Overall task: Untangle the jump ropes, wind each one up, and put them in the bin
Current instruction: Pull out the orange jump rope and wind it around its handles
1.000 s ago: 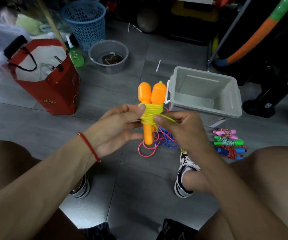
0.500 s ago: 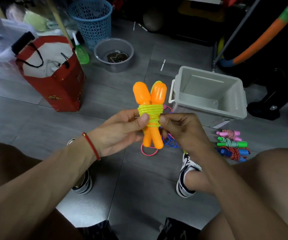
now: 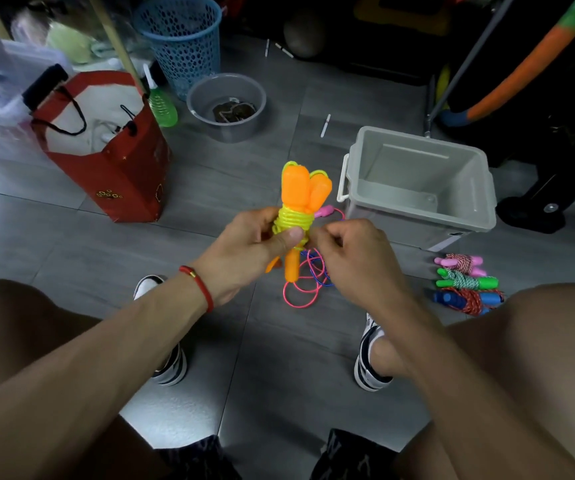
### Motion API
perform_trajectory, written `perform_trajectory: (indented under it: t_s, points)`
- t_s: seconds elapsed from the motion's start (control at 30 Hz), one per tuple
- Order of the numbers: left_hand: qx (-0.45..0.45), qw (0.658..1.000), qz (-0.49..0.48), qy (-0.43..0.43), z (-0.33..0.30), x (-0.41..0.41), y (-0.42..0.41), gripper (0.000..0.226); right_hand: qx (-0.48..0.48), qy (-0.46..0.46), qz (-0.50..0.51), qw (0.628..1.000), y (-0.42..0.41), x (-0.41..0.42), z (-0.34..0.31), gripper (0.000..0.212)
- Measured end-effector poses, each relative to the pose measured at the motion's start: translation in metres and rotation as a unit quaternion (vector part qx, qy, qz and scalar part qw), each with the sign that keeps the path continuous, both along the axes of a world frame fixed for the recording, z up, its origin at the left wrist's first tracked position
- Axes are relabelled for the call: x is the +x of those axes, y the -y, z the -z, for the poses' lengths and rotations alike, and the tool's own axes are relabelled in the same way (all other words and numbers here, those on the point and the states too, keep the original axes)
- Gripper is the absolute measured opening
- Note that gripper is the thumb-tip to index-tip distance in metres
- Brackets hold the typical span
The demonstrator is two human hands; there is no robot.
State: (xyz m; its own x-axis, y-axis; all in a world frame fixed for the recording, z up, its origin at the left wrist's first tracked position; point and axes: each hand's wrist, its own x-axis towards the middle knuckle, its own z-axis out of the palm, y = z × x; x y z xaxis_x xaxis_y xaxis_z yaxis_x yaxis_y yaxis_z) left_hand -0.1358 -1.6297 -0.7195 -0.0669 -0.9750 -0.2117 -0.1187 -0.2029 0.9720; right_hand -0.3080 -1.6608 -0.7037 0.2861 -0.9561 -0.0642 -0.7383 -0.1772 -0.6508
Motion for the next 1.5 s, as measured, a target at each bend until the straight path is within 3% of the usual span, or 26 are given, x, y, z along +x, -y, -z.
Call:
perform_trajectory:
  t_s: [0.1,0.23,0.37,0.5,0.6,0.73,0.8,0.9,1.03,1.23,1.5]
  points:
    - [-0.001,0.999,-0.039,0.028,0.001,-0.007,0.004,0.026,0.0,0.018,-0.026,0.999,-0.008,0.005,-0.002,0.033]
    - [0.074,0.988,-0.086,-0.107,-0.006,-0.004,0.007,0.048,0.008,0.078,-0.054,0.995,-0.002,0.0,-0.007,0.028]
    - [0.13,0.976,-0.055,-0.168,-0.009,0.002,0.004,0.07,0.021,0.082,-0.091,0.992,0.002,-0.006,-0.009,0.033]
    - [0.152,0.963,0.007,-0.22,-0.01,-0.003,0.0,0.068,0.01,0.125,-0.092,0.988,0.004,-0.01,-0.002,0.032]
    - [0.149,0.952,0.027,-0.266,-0.015,0.001,0.0,0.068,0.107,0.258,-0.097,0.955,0.01,-0.018,-0.004,0.013]
    - [0.16,0.932,0.083,-0.314,-0.018,0.007,-0.001,0.066,0.181,0.327,-0.128,0.919,0.017,-0.027,-0.001,0.015]
    - [0.162,0.931,0.065,-0.32,-0.015,0.004,-0.003,0.057,0.186,0.312,-0.152,0.919,0.016,-0.024,0.002,0.013]
    - [0.145,0.959,-0.007,-0.242,-0.014,-0.001,-0.002,0.045,0.146,0.244,-0.121,0.951,0.013,-0.019,0.006,0.01]
    - [0.136,0.976,-0.065,-0.154,-0.015,-0.003,-0.001,0.05,0.0,0.067,-0.061,0.996,0.007,-0.016,0.011,0.018]
    - [0.118,0.975,-0.114,-0.149,-0.011,-0.008,0.003,0.041,-0.152,0.056,-0.005,0.987,-0.007,-0.007,0.011,0.019]
    - [0.135,0.958,-0.151,-0.201,-0.009,-0.01,0.006,0.072,-0.269,0.022,-0.081,0.959,-0.013,0.004,0.01,0.025]
